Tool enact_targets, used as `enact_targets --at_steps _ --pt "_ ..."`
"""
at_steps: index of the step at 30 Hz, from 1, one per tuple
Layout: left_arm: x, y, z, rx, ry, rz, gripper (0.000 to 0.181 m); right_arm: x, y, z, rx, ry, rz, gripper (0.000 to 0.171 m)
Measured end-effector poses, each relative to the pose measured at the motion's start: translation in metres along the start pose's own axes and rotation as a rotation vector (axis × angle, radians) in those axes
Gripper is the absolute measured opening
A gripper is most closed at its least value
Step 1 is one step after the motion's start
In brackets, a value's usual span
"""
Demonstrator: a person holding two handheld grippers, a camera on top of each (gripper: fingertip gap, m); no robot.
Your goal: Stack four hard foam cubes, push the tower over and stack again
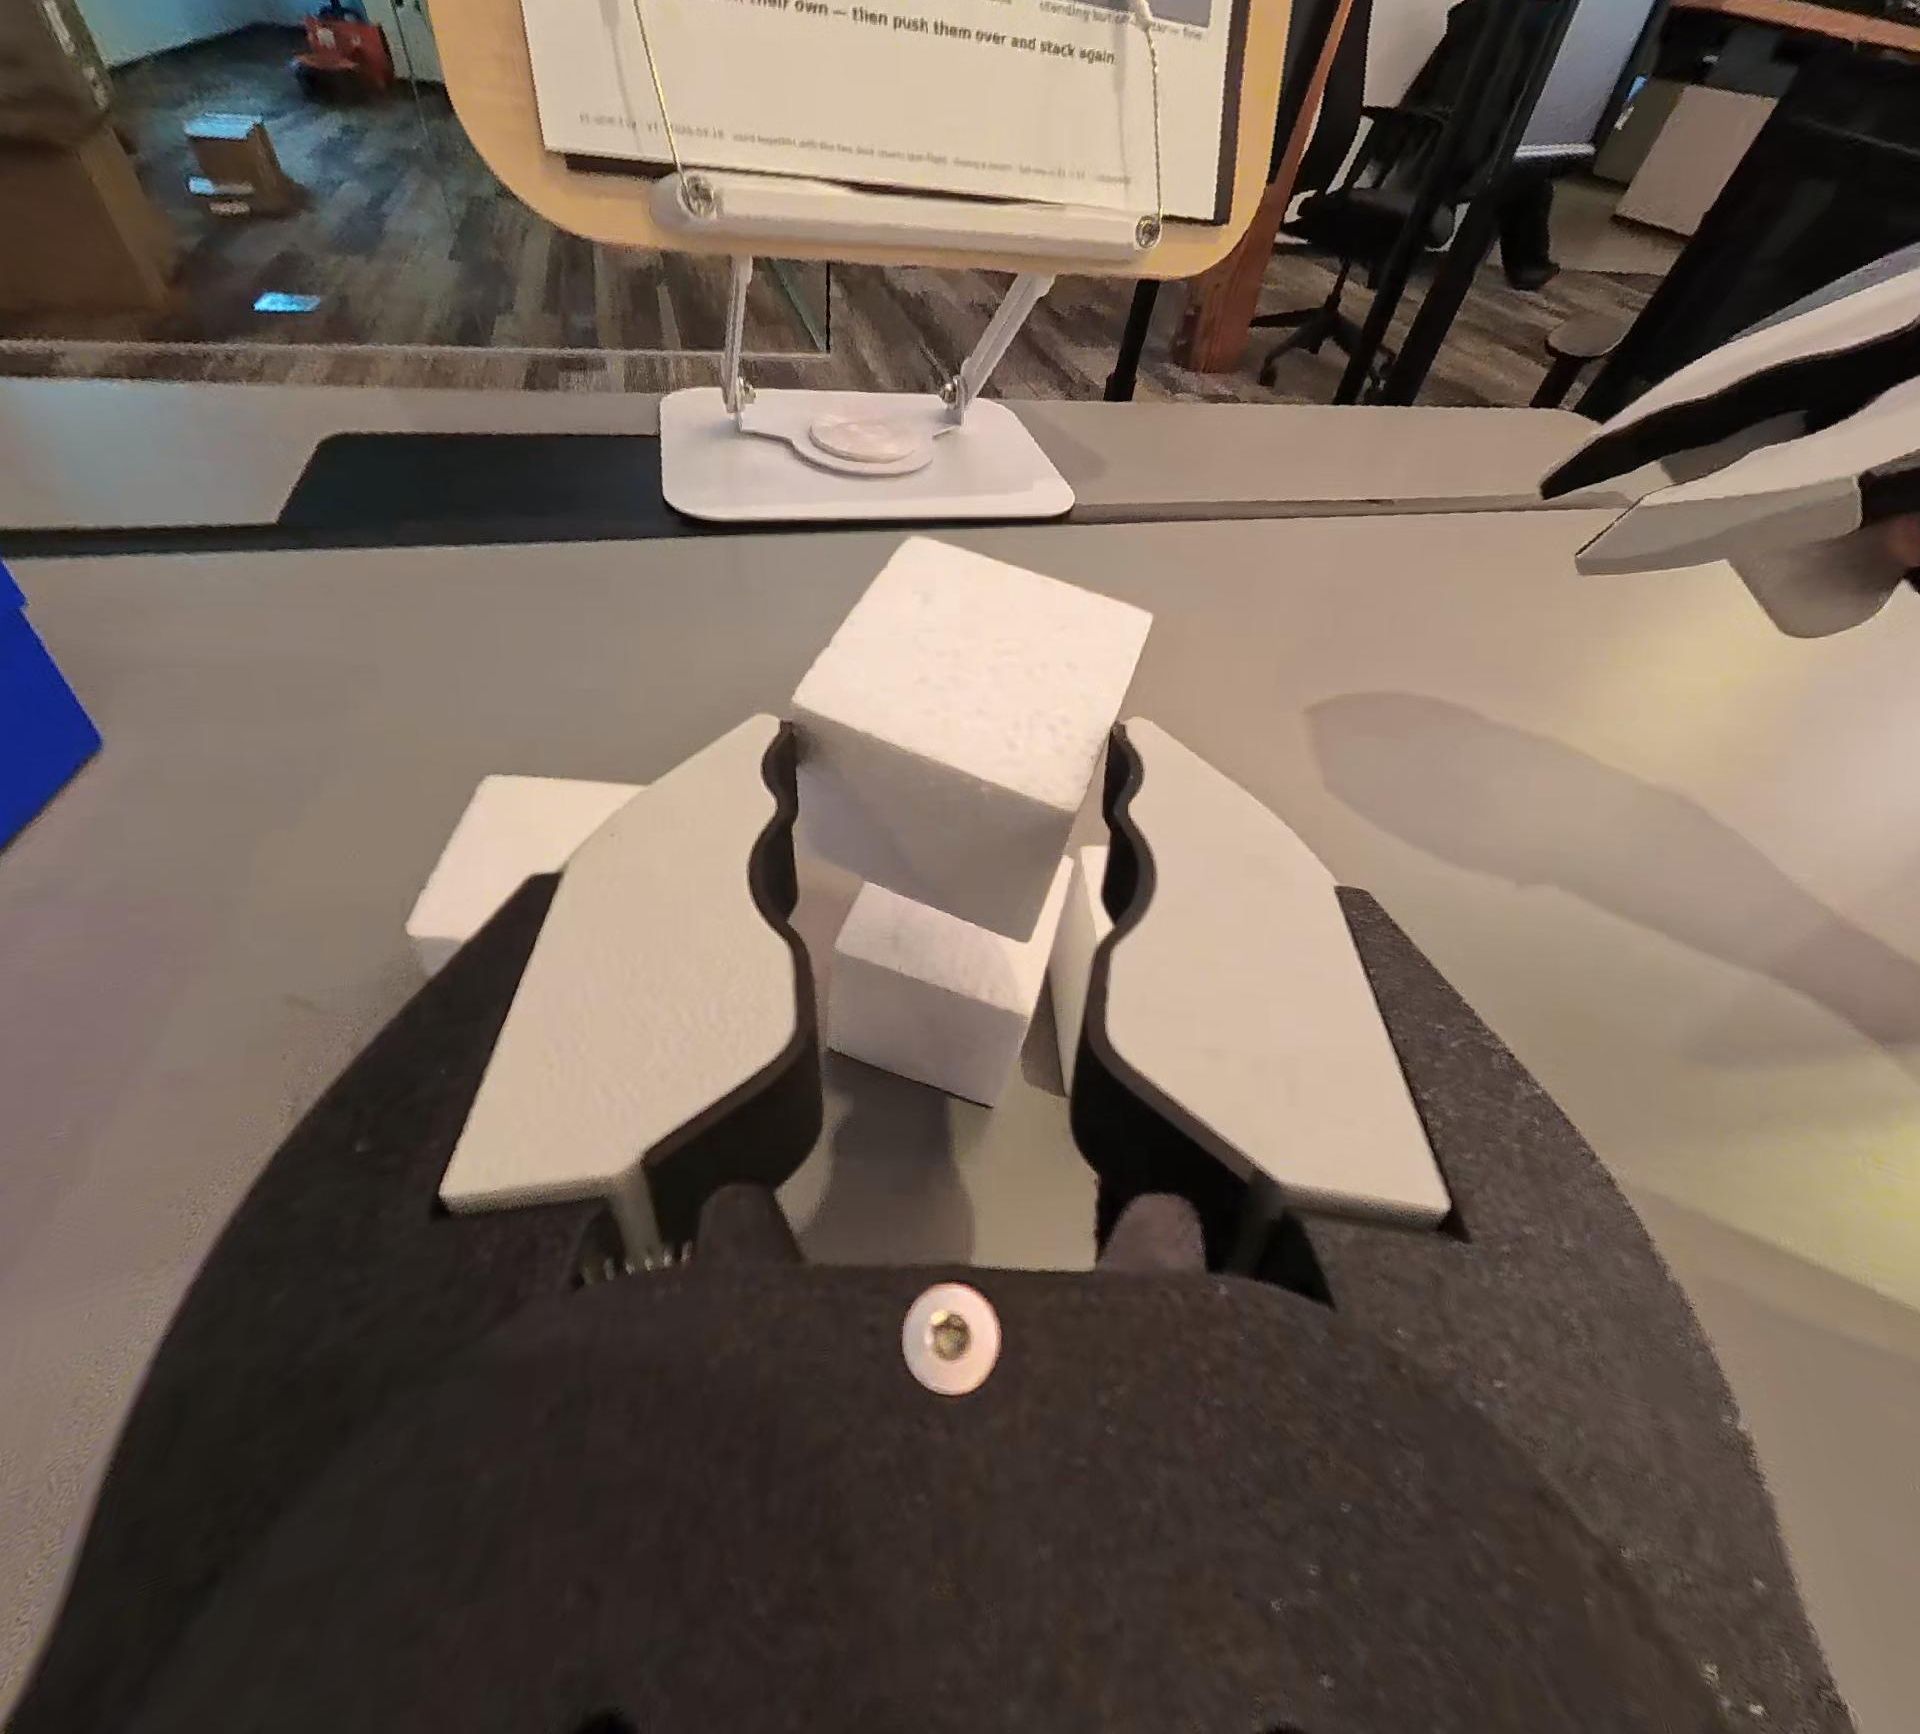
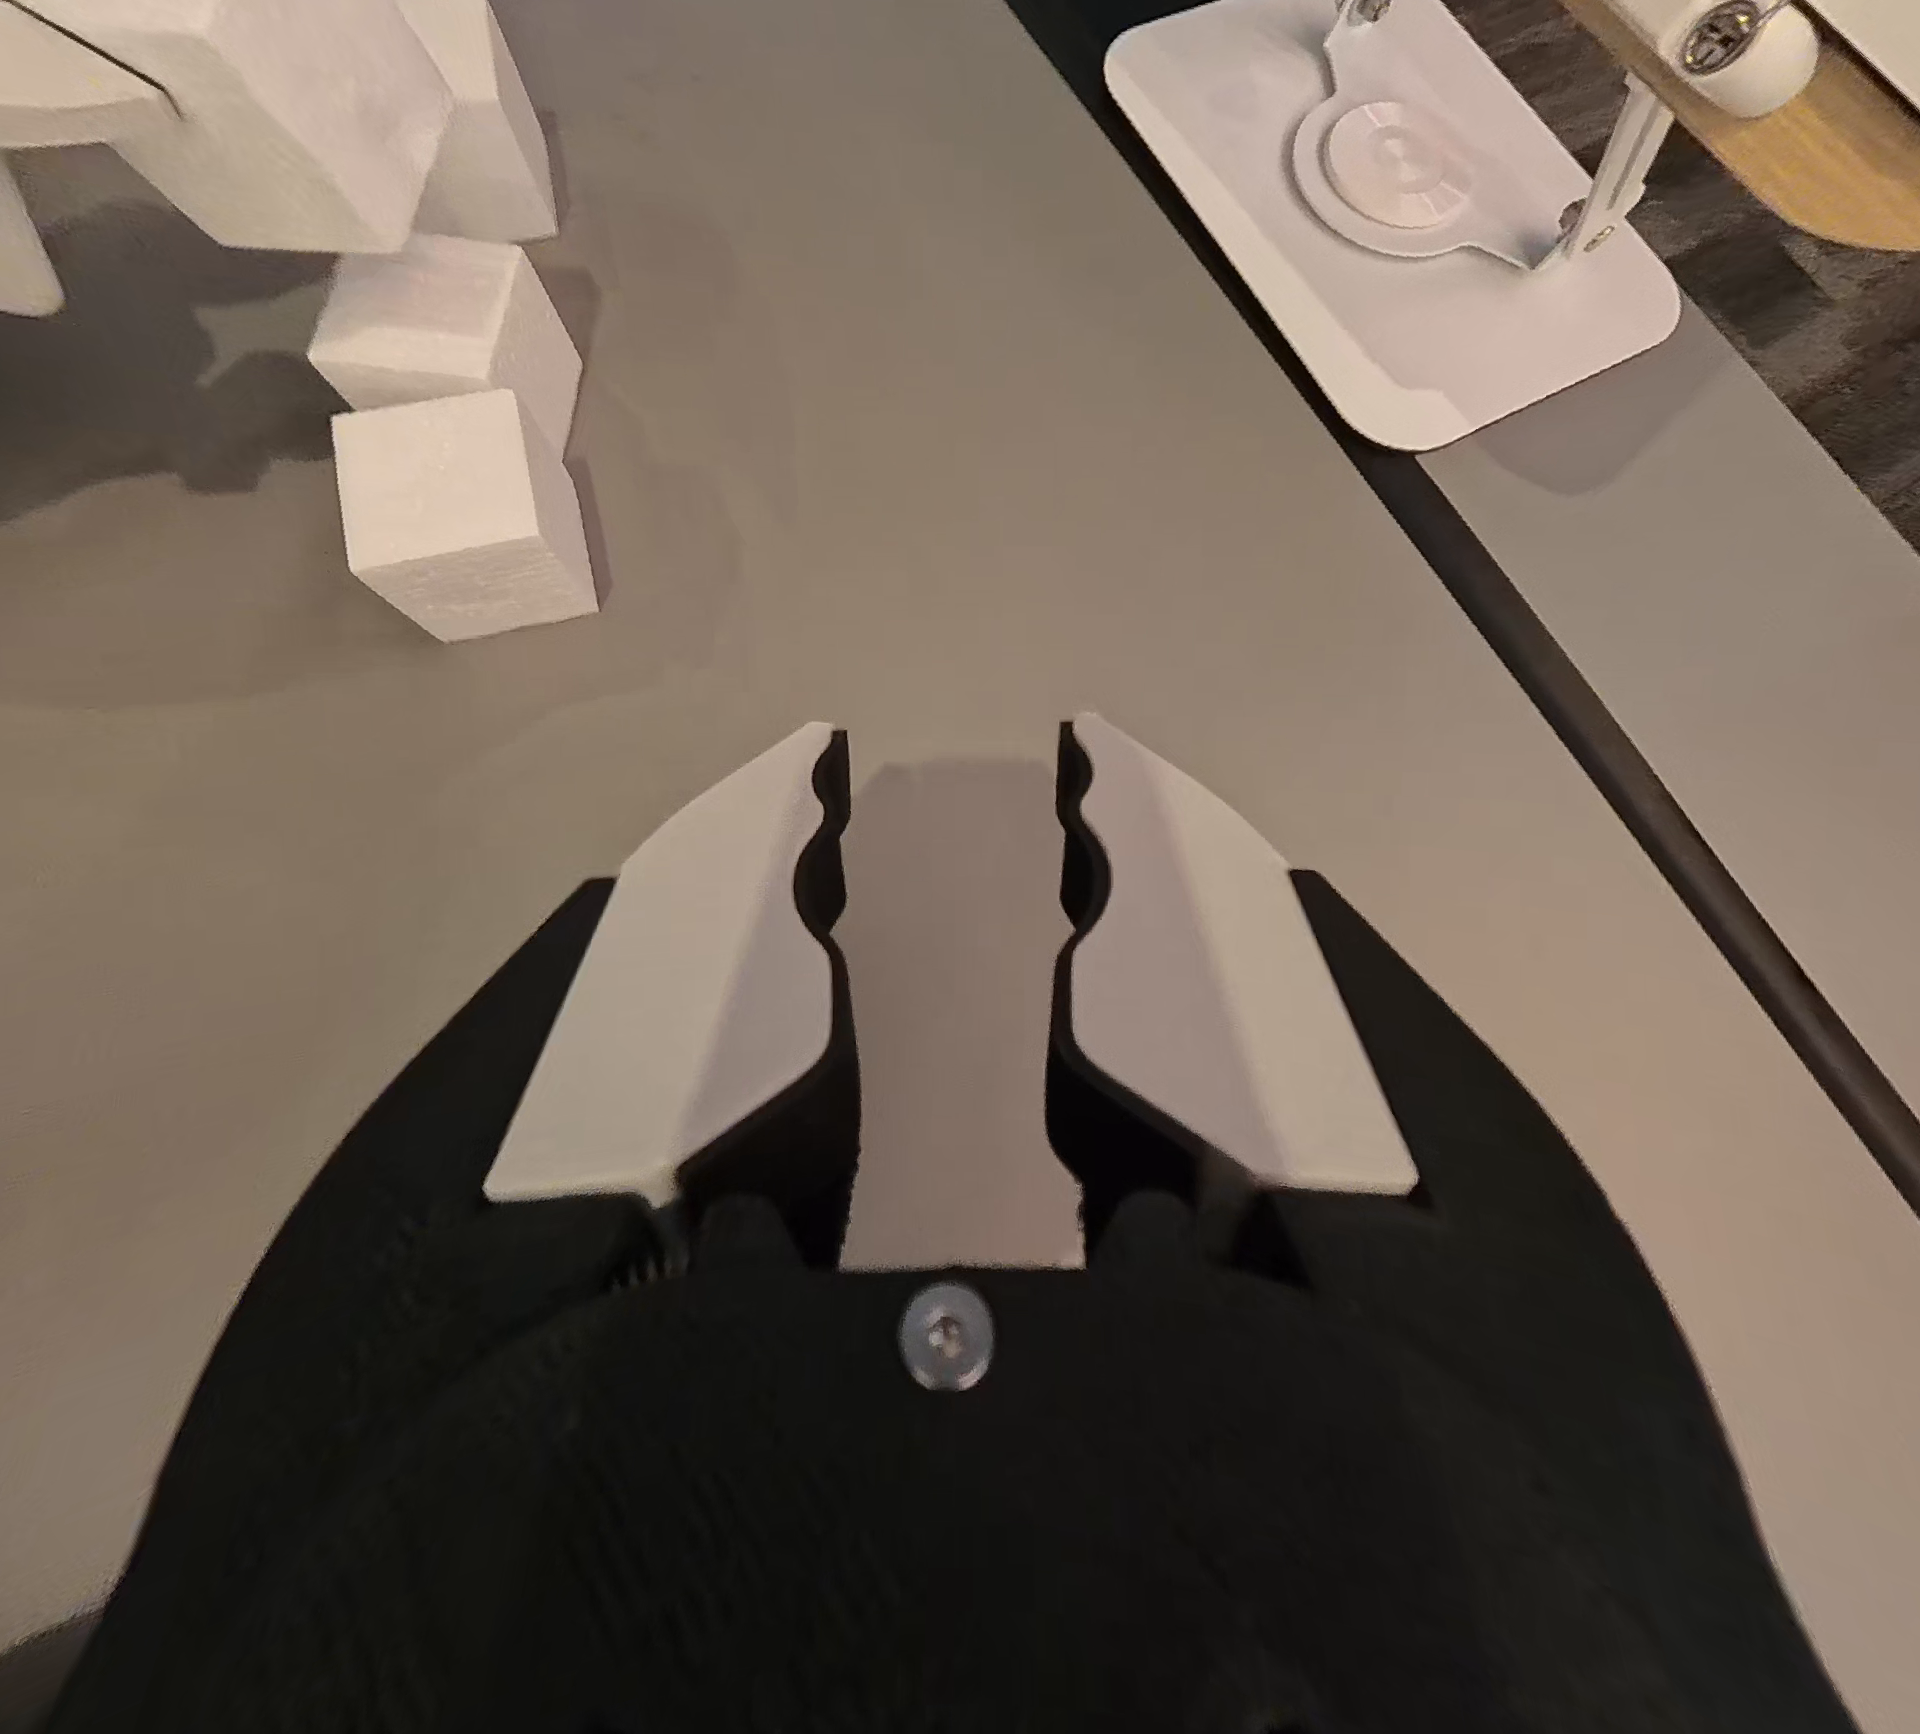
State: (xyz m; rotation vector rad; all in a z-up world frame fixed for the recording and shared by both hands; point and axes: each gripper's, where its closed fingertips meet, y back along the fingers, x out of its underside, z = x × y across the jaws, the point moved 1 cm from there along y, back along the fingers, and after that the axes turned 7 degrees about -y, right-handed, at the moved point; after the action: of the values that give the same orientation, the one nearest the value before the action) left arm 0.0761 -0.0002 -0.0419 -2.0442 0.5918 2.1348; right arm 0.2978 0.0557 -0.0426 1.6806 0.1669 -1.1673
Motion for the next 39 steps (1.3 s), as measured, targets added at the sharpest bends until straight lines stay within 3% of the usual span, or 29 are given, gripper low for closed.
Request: enact_targets --at_steps 29,33,35,39 --pt "0.028 -0.009 -0.006 -0.096 -0.031 0.074 0.057 0.019 -0.001 -0.016 0.073 0.033 0.069 0.037" --pt "0.021 -0.007 -0.009 -0.065 -0.014 0.037 0.076 0.010 -0.005 0.003 -0.028 0.020 0.029 0.054" --pt "0.010 -0.001 -0.008 -0.056 -0.037 -0.013 0.082 0.000 -0.010 0.028 -0.148 0.020 -0.003 0.070" --pt "-0.015 0.025 0.032 -0.215 -0.111 -0.116 0.080 -0.018 -0.033 0.081 -0.293 0.077 -0.037 0.082"
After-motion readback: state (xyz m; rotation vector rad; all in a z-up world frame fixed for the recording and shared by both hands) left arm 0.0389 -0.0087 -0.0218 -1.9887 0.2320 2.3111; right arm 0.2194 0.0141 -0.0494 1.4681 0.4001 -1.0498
